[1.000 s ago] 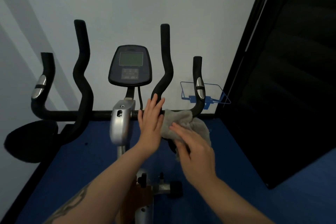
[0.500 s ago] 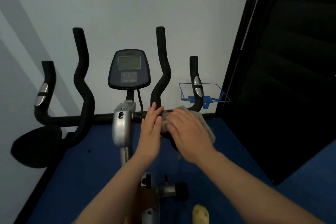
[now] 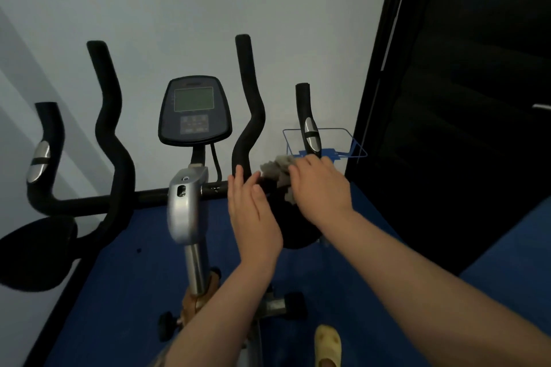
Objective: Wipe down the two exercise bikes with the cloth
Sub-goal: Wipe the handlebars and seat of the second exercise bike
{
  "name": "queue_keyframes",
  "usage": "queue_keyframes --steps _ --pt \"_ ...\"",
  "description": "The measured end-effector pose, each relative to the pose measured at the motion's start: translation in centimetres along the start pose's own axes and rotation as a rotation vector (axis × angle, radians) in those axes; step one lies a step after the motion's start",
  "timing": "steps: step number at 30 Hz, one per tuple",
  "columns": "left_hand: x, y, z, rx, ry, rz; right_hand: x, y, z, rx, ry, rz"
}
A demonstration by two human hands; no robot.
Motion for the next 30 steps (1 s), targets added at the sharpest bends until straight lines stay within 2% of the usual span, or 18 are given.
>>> queue_keyframes --steps 3,5,7,11,12,15,17,19,22,25,27,30 --pt "-0.1 0.5 -0.1 0.02 -0.001 0.027 0.0 -0.7 -3.1 -0.023 -0.029 0.261" --pt "0.0 0.5 -0.1 0.039 -0.008 0.041 0.2 -1.2 -5.5 0.017 -0.015 0.479" --pt "0.0 0.3 -0.1 0.055 -0.019 0.06 0.6 -1.4 -4.5 0.071 0.008 0.587" --pt "-0.2 0.0 -0.1 0.063 0.017 0.079 1.4 -1.9 -1.6 0.285 0.357 0.867" --pt "-0.2 -0.2 -0.1 0.054 0.036 0.081 1.6 -2.2 -1.6 0.343 0.4 0.944" --pt "-1.5 -0.5 1.1 0.108 0.175 0.171 1.0 -2.9 -1.9 0.433 0.31 1.133" --pt "-3.6 -0.3 3.2 0.189 0.282 0.205 -0.9 -3.1 -1.0 0.409 0.172 1.217" --pt "-6.3 0.6 5.7 0.235 0.318 0.266 -2.4 -2.5 0.3 0.339 0.11 1.276" --pt "-9.4 2.1 8.9 0.255 0.362 0.438 -2.6 1.3 1.4 0.175 0.201 1.221" --pt "-10.1 4.2 9.9 0.173 0.431 0.445 -1.9 5.3 2.4 -0.035 0.284 1.039" --pt "-10.3 5.0 9.6 0.172 0.361 0.484 -1.2 7.3 3.3 -0.17 0.324 0.818" --pt "-10.6 5.4 9.0 0.177 0.173 0.448 0.5 9.3 2.9 -0.399 0.443 0.479"
Point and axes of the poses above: each hand's wrist, its own z-axis towards the middle knuckle, its own x-axis out of the palm, y = z × x, the point moved 6 cm from there along z, towards the middle knuckle, and after that the axes turned 11 degrees about x, right-handed, at the moved point
